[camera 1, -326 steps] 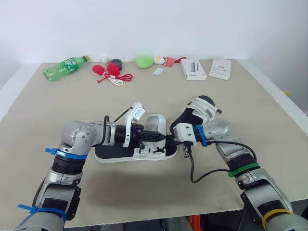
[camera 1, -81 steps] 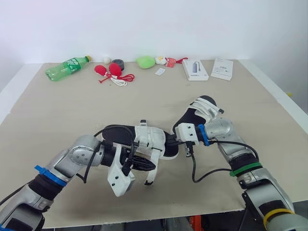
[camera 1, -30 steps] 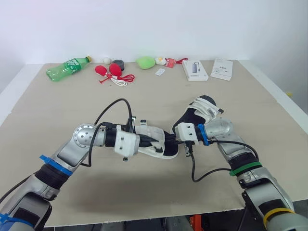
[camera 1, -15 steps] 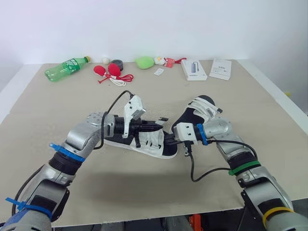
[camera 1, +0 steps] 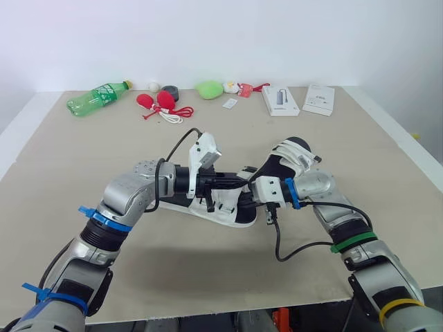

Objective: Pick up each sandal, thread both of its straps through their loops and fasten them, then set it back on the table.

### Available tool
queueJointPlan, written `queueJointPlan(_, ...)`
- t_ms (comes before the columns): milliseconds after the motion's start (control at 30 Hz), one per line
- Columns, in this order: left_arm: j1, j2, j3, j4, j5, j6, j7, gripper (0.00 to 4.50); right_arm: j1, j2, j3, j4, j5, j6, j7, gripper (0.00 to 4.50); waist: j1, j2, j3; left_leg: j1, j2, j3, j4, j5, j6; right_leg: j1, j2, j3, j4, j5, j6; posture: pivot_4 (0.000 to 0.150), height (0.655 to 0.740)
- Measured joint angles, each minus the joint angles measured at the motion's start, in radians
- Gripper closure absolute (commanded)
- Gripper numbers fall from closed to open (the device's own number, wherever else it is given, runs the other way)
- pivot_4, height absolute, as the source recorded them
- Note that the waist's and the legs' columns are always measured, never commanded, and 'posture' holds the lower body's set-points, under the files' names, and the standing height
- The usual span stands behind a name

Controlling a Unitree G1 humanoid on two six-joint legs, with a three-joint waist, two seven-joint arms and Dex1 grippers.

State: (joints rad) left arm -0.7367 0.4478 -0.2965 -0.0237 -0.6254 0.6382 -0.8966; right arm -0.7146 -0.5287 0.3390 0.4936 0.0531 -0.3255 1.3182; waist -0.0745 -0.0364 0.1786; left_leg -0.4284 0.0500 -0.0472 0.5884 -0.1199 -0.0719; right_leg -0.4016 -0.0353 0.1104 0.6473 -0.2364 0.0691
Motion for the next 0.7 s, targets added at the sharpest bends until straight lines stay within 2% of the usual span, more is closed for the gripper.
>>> queueJointPlan(200,0.014,0.005,0.021,-0.041,0.019,0.037,0.013,4.47,0.000,-0.001,0.001,0.001,0.000,0.000,-0.006,4.50,0.000,0.000,0.000,0.000,0.000,0.000,0.000,0.000,0.000,0.000,0.000,0.000,0.000,0.000,0.000,0.150,0.7400)
queueJointPlan(400,0.010,-0.018,0.034,0.134,0.116,-0.051,0.005,4.47,-0.002,0.003,0.004,0.003,0.000,0.000,-0.013,4.50,-0.001,0.000,0.000,0.000,0.000,0.000,0.000,0.000,0.000,0.000,0.000,0.000,0.000,0.000,0.000,0.150,0.7400)
queueJointPlan(700,-0.014,-0.074,0.046,0.217,0.178,-0.116,-0.035,4.47,0.000,0.001,0.001,0.002,-0.002,0.013,-0.020,4.50,0.000,0.000,0.000,0.000,-0.001,0.000,0.000,0.000,0.000,0.000,0.000,0.000,0.000,0.000,0.000,0.150,0.7400)
